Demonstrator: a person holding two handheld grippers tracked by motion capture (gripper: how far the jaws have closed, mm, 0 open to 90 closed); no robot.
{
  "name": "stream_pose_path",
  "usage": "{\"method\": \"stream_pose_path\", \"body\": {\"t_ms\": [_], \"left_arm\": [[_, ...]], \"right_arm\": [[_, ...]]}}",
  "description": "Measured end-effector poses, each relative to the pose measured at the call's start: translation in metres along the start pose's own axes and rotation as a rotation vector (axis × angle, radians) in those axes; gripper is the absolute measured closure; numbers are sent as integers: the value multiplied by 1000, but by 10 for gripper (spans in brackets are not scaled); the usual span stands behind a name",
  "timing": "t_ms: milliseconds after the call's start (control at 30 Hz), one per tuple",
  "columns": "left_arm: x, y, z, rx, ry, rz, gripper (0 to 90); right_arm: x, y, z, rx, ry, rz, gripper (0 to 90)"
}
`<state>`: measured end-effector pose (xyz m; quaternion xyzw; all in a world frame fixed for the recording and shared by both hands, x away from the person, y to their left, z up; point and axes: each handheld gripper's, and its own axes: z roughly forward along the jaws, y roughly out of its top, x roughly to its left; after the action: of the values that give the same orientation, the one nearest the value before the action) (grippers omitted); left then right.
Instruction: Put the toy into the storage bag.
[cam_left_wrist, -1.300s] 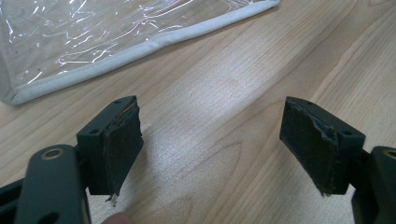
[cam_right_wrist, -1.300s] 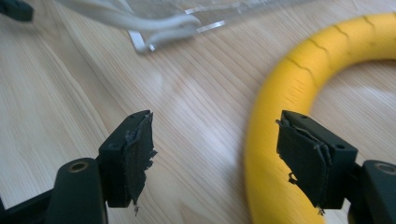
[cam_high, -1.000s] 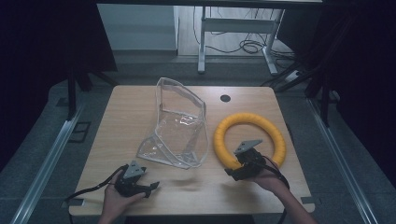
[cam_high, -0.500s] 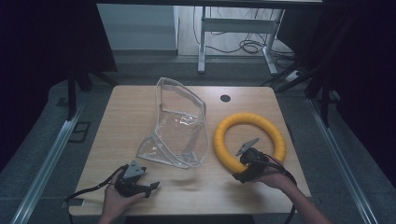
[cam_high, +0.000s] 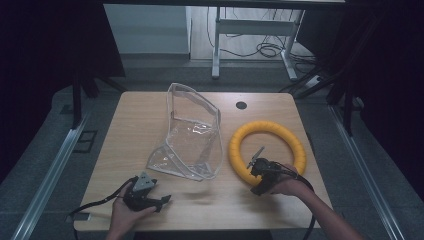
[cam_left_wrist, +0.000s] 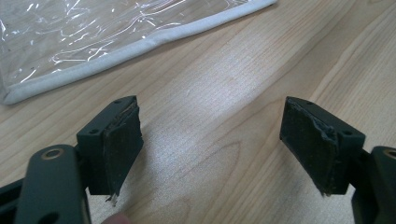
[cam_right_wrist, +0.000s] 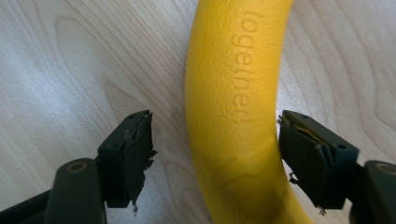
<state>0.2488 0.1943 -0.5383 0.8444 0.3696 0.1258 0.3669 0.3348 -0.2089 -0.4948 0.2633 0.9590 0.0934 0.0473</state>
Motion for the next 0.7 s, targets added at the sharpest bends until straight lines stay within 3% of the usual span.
{"method": "stream_pose_path", "body": {"t_ms": [233, 433, 500, 600, 700], "left_arm": [[0, 0, 0, 0, 0, 0, 208], [-1, 0, 2, -2, -7, -6, 209], [-1, 0, 2, -1, -7, -6, 208], [-1, 0, 1, -12, -1, -6, 210], [-1, 1, -2, -41, 16, -9, 211]], "right_arm": [[-3, 5, 6, 28, -8, -29, 414], [-11, 6, 8, 41, 47, -15, 474], [-13, 11, 8, 75, 52, -58, 495], [-13, 14, 8, 82, 50, -56, 499], [-18, 14, 7, 76, 87, -57, 502]]}}
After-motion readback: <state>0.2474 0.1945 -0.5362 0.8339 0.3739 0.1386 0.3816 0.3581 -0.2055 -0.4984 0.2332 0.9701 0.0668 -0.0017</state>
